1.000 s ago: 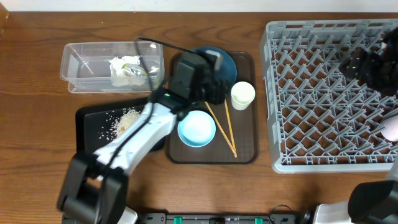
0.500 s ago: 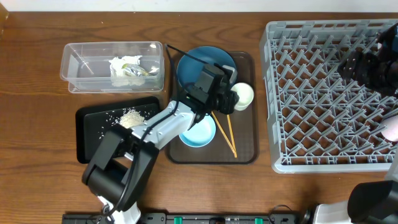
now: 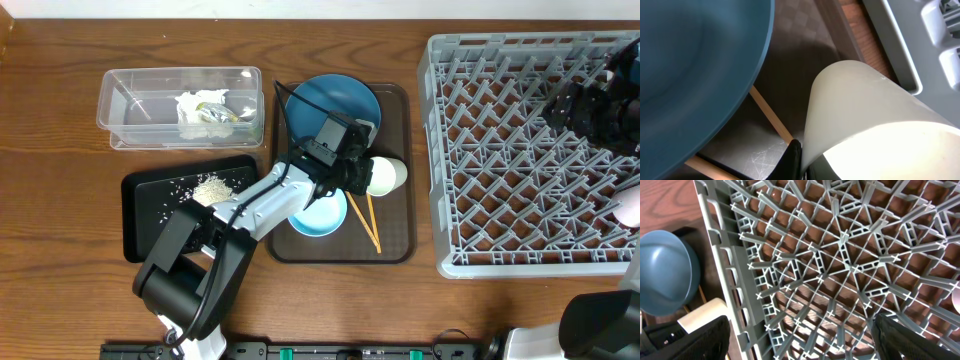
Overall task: Sort waste into correct bins and load items into the dishwasher rack
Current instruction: 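Lift the white cup and pass it toward the right gripper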
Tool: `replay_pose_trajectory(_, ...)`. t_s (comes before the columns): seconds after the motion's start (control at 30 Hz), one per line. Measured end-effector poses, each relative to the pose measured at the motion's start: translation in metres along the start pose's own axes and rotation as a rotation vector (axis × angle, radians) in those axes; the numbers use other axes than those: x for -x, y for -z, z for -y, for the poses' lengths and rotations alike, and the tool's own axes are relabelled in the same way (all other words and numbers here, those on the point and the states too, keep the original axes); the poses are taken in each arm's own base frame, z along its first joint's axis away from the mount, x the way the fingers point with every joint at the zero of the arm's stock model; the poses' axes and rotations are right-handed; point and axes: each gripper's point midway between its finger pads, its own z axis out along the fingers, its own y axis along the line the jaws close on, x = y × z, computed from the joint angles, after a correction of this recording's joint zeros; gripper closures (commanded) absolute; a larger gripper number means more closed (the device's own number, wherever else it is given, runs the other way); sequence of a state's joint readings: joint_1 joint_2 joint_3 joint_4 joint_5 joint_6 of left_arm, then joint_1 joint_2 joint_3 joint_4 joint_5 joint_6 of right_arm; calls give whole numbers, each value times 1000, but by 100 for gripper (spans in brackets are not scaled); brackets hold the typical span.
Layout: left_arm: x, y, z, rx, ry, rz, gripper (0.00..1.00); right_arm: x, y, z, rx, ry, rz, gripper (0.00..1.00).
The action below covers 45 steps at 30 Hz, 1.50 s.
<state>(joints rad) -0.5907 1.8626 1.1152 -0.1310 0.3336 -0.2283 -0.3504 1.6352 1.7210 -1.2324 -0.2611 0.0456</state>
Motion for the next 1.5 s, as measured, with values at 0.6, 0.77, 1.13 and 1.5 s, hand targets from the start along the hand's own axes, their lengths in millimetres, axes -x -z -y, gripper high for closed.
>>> replay_pose_trajectory(0.6,70,134,-26,-229,294,224,94,-30,-14,-35,233,198,-89,3)
replay_pose_trajectory(0.77,68,147,-25,-440,360,174,94,-65,-36,-80,460,323,-158,2)
replay_pose_trajectory(1.13,54,161,18,-751,305,52,94,-146,-54,-187,962,627,-179,2)
replay_pose_trajectory(1.5,48,172,37,-858,267,9,94,-170,-26,-250,1277,864,-39,2)
